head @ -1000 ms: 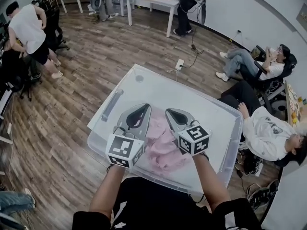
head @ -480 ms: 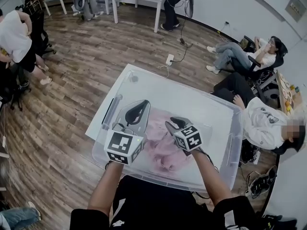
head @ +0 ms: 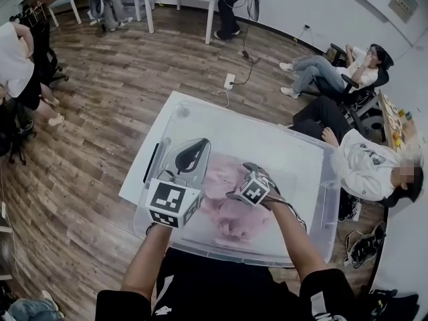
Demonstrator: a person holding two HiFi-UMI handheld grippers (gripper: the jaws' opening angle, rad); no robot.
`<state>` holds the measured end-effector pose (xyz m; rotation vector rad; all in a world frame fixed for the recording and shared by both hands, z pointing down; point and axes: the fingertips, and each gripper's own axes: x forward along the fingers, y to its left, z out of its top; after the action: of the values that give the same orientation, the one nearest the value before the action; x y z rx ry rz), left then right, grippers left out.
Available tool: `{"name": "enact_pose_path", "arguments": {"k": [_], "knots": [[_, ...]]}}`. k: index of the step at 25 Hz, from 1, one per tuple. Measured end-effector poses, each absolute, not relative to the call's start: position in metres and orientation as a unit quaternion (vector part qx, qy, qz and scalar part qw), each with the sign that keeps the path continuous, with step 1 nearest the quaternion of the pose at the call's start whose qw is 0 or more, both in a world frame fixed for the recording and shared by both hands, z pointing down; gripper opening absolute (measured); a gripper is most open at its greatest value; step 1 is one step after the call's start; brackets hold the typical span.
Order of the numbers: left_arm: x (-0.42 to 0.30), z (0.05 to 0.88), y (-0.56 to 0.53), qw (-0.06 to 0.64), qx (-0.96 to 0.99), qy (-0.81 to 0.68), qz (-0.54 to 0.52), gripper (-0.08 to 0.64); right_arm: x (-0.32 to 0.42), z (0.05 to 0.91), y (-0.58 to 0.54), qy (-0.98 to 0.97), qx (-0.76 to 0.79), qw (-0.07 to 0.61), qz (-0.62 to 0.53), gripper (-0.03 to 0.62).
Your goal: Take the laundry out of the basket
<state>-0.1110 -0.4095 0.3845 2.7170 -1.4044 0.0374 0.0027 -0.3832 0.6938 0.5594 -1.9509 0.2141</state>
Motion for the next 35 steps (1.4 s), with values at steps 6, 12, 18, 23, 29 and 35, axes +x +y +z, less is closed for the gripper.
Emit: {"name": "enact_pose_path", "arguments": {"k": [6,12,18,23,29,35], "knots": [[-0.112,0.389,-0.409,0.045,0.891,-0.452,0.017,0.008,0.006,0.732,-0.382,-0.779,0.192,0.587,0.103,0.595],[-0.116,0.393,-0.410,0.049,0.890,-0.453,0.019,0.008,0.001,0.764,-0.390,-0.756,0.178,0.607,0.168,0.597],[-0.114,0.395,-0.406,0.050,0.888,-0.456,0.019,0.008,0.006,0.774,-0.390,-0.738,0.175,0.623,0.192,0.595],[-0.116,0.395,-0.406,0.050,0.886,-0.460,0.021,0.008,0.004,0.770,-0.390,-0.736,0.185,0.622,0.190,0.545],[-0.116,0.393,-0.407,0.048,0.886,-0.462,0.020,0.008,-0.002,0.765,-0.389,-0.746,0.175,0.620,0.169,0.383],[-0.112,0.394,-0.404,0.047,0.887,-0.458,0.021,0.008,-0.004,0.755,-0.390,-0.763,0.190,0.596,0.161,0.313]]}}
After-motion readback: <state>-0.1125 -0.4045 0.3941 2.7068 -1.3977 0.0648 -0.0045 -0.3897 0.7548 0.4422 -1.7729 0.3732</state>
